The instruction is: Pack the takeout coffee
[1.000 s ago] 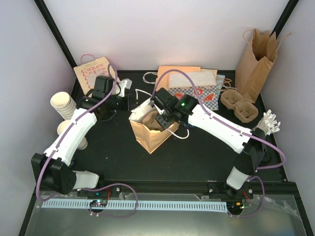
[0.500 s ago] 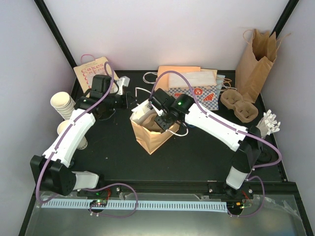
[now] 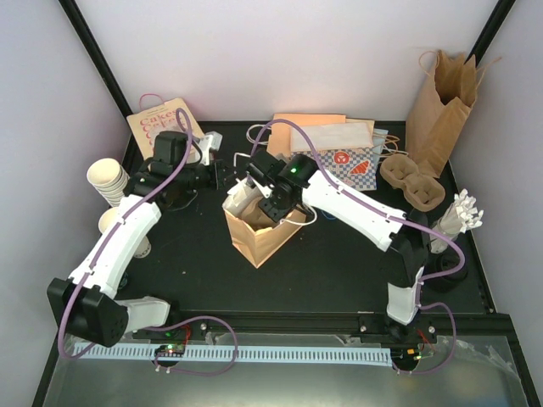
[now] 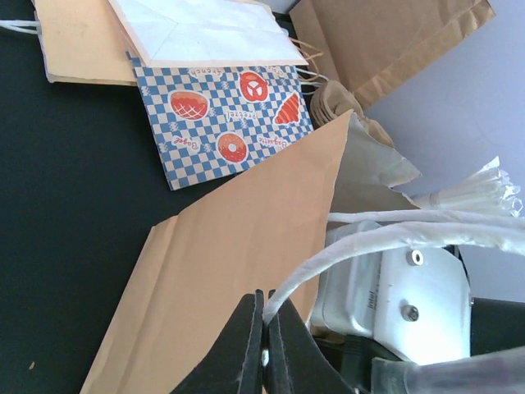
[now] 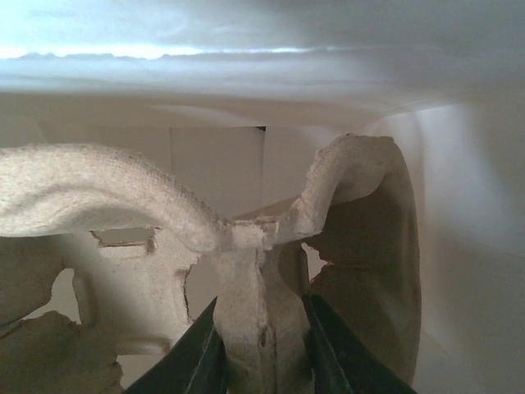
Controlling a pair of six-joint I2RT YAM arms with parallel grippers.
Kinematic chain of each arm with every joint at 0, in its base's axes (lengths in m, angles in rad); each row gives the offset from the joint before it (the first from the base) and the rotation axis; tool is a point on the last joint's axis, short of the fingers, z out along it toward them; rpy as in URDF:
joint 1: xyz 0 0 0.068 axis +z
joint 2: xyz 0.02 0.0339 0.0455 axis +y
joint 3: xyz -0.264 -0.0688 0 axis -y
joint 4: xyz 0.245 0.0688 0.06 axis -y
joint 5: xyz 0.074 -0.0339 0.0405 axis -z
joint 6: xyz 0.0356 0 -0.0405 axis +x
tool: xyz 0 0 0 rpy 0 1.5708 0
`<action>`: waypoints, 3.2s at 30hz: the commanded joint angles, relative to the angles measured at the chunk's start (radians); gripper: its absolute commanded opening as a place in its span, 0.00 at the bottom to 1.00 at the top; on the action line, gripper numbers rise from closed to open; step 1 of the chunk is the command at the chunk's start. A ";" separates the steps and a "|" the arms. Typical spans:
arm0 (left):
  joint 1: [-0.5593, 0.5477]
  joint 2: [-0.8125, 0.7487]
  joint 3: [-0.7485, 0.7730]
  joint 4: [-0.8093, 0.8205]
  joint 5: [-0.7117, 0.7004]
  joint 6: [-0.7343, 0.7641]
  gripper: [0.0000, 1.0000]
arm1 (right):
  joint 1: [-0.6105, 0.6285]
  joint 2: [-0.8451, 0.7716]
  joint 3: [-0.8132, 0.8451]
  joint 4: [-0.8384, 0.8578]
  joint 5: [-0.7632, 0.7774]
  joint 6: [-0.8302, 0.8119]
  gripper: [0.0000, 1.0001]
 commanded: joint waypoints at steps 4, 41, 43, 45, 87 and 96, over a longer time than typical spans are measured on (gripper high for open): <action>-0.005 -0.049 -0.010 0.005 -0.017 0.028 0.11 | 0.008 0.055 0.062 -0.069 -0.035 0.027 0.24; -0.688 -0.417 -0.261 0.236 -0.546 0.523 0.54 | 0.006 0.109 0.050 -0.039 -0.033 0.052 0.24; -0.692 -0.401 -0.274 0.270 -0.567 0.554 0.56 | 0.006 0.108 0.049 -0.037 -0.035 0.052 0.24; -0.695 -0.382 -0.281 0.289 -0.570 0.590 0.56 | 0.006 0.108 0.049 -0.038 -0.035 0.052 0.24; -0.793 -0.278 -0.295 0.396 -0.377 0.707 0.02 | 0.006 0.124 0.013 -0.012 -0.045 0.063 0.24; -0.798 -0.289 -0.296 0.385 -0.388 0.708 0.01 | 0.006 0.120 -0.061 0.042 -0.056 0.077 0.24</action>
